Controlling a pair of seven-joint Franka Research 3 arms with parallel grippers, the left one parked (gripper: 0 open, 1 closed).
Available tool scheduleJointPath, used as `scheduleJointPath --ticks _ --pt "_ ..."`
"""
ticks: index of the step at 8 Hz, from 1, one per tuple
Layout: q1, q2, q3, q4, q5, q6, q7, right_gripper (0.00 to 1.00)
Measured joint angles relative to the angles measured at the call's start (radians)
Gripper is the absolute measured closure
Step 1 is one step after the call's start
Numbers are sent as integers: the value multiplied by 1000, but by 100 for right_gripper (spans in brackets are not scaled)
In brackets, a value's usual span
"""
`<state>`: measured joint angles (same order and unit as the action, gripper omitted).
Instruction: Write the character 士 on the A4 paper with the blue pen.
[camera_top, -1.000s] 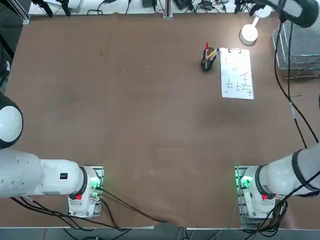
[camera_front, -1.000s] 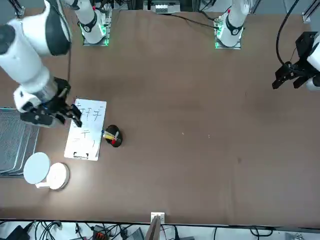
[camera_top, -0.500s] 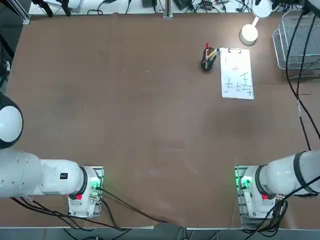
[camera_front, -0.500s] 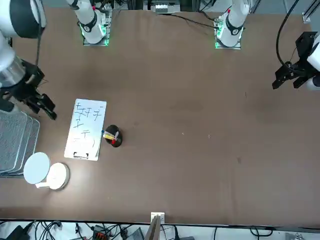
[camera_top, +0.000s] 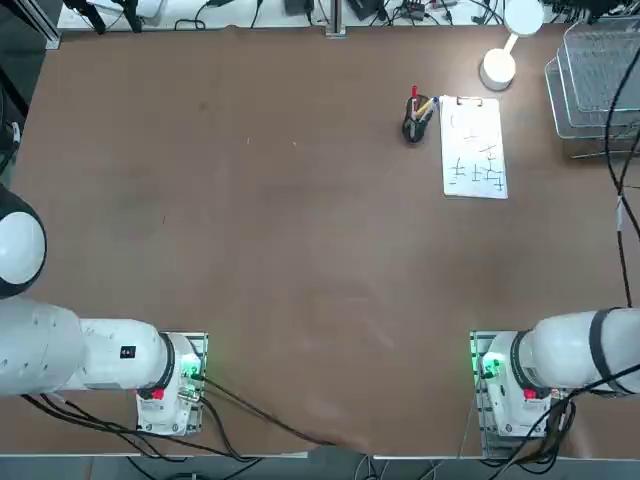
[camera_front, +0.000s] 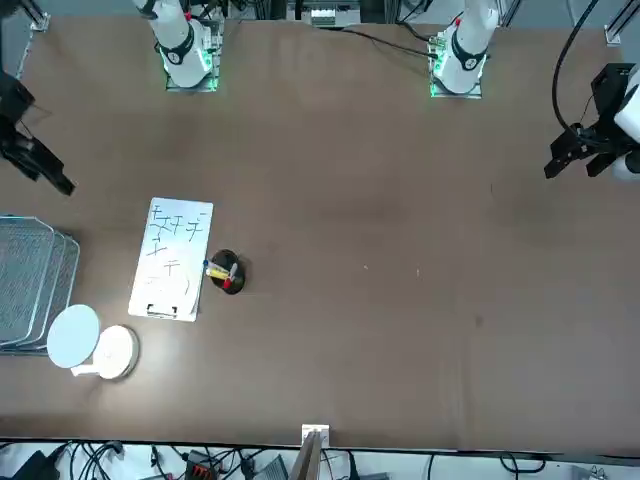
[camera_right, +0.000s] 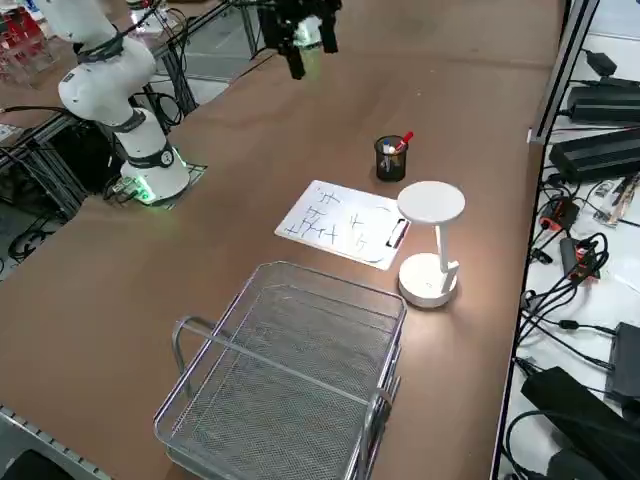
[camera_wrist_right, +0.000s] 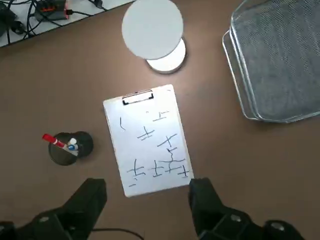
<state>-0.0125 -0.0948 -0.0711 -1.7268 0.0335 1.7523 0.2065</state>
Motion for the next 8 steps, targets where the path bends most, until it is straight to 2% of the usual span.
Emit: scheduleJointPath --ticks 4,8 --pt "0 -36 -11 -2 5 -154 -126 0" --pt "8 -50 3 -2 5 -193 -188 0"
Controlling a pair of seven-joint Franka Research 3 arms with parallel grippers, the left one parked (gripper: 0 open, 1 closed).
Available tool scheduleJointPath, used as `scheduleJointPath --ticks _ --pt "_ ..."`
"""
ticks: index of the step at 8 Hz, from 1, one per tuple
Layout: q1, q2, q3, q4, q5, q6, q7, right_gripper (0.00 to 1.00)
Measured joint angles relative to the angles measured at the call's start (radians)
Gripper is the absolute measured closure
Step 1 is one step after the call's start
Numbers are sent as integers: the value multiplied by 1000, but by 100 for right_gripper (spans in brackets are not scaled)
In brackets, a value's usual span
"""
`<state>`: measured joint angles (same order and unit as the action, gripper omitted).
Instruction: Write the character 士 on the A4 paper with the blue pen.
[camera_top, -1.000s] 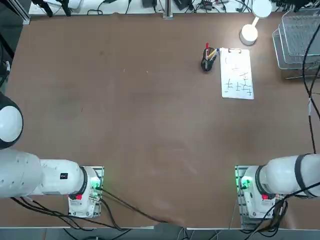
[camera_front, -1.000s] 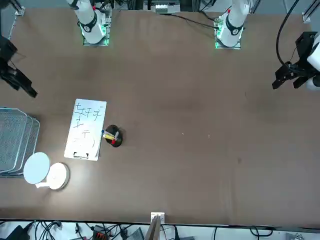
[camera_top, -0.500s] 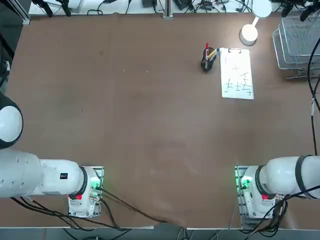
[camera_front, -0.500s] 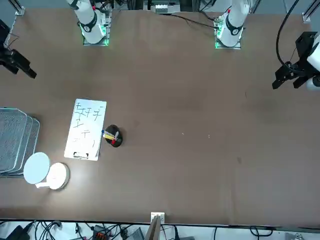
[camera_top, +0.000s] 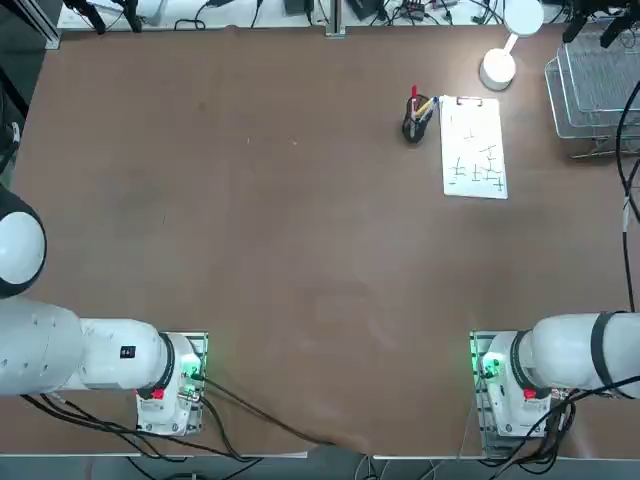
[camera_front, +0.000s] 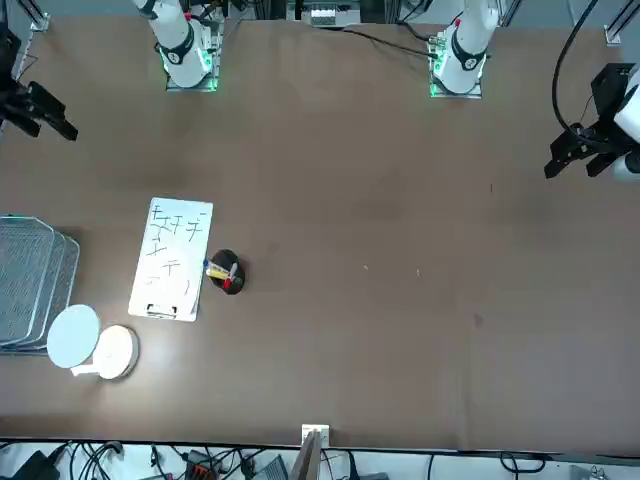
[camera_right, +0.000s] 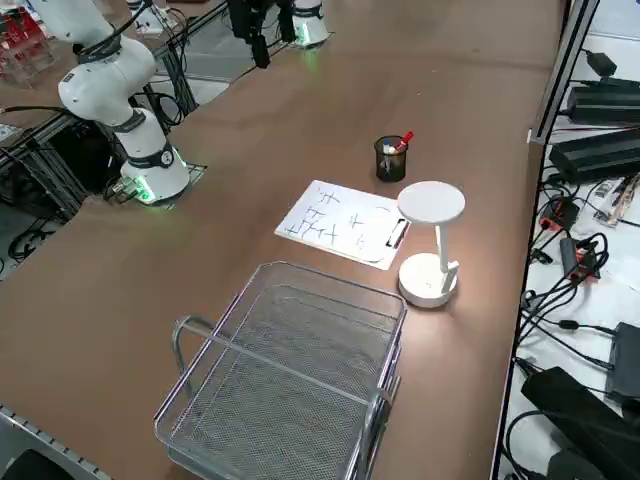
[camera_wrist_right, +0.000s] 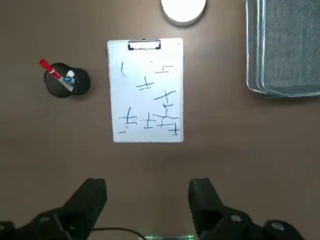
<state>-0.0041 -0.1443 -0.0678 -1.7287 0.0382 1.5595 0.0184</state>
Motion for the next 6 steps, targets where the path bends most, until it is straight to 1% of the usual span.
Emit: scheduleJointPath --ticks 2,4,6 --pt "23 1 17 -1 -19 0 0 0" --pt "51 5 24 -3 -31 0 0 0" --pt "54 6 25 -3 -31 0 0 0"
